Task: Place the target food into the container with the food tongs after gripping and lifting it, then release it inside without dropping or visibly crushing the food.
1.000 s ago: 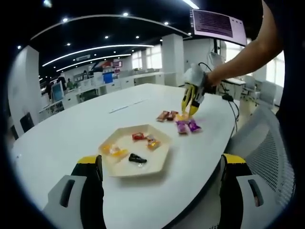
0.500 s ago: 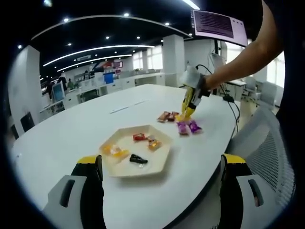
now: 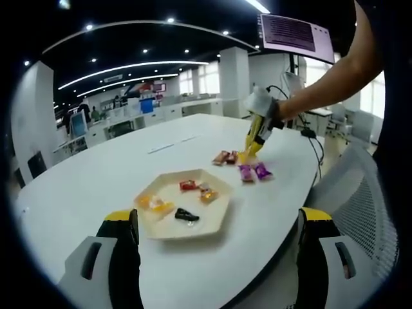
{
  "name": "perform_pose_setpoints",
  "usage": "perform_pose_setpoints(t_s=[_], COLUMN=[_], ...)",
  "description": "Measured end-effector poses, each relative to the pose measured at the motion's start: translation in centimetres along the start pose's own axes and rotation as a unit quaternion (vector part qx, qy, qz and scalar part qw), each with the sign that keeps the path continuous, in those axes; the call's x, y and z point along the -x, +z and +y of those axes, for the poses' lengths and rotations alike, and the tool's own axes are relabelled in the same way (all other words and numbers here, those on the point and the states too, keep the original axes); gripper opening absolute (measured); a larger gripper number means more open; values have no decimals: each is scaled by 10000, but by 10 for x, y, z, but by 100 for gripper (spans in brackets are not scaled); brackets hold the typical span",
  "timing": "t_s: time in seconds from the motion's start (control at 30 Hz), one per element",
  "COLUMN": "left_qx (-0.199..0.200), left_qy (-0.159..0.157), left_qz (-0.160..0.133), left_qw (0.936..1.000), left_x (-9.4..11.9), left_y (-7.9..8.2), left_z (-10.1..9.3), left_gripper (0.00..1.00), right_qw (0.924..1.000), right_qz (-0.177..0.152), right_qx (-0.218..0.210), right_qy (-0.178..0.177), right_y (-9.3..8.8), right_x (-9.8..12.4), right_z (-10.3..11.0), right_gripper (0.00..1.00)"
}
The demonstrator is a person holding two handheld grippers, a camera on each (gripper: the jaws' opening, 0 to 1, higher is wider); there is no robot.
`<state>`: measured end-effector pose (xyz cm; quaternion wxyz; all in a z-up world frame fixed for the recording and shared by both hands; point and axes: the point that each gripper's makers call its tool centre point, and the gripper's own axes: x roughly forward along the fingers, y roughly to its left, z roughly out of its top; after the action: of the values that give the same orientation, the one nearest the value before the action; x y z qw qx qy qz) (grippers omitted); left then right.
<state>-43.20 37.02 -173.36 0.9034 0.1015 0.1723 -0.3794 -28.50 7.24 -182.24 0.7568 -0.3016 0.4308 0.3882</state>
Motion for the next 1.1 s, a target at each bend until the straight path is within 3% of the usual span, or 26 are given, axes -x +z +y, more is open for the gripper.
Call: perform_pose_setpoints(t_s=[0.2,0.27,0.6,0.67,1.1], left_qx=[-23,-27,-22,-5,0], left_qy=[-3,2,-2,41,8], left_qz=[-3,-21,-98,-220,-256], left_qw=[10000,10000,9999,9997,9997], left_x=[0,0,2,3,3], left_y=[0,1,4,8,10], left_z=[0,0,0,2,0], left_gripper=[99,99,99,99,99], right_qw=[9998,10000,9997,9996,9992], right_qz=[-50,-13,-201,-233,-307], right_qx=[-197,14,-22,-16,-62], right_qy=[45,-16,-120,-137,-233], right_y=[10,14,41,45,51], right_x=[16,23,52,56,65], right_z=[-6,-9,-21,-23,-27], right_gripper=[17,17,17,17,18])
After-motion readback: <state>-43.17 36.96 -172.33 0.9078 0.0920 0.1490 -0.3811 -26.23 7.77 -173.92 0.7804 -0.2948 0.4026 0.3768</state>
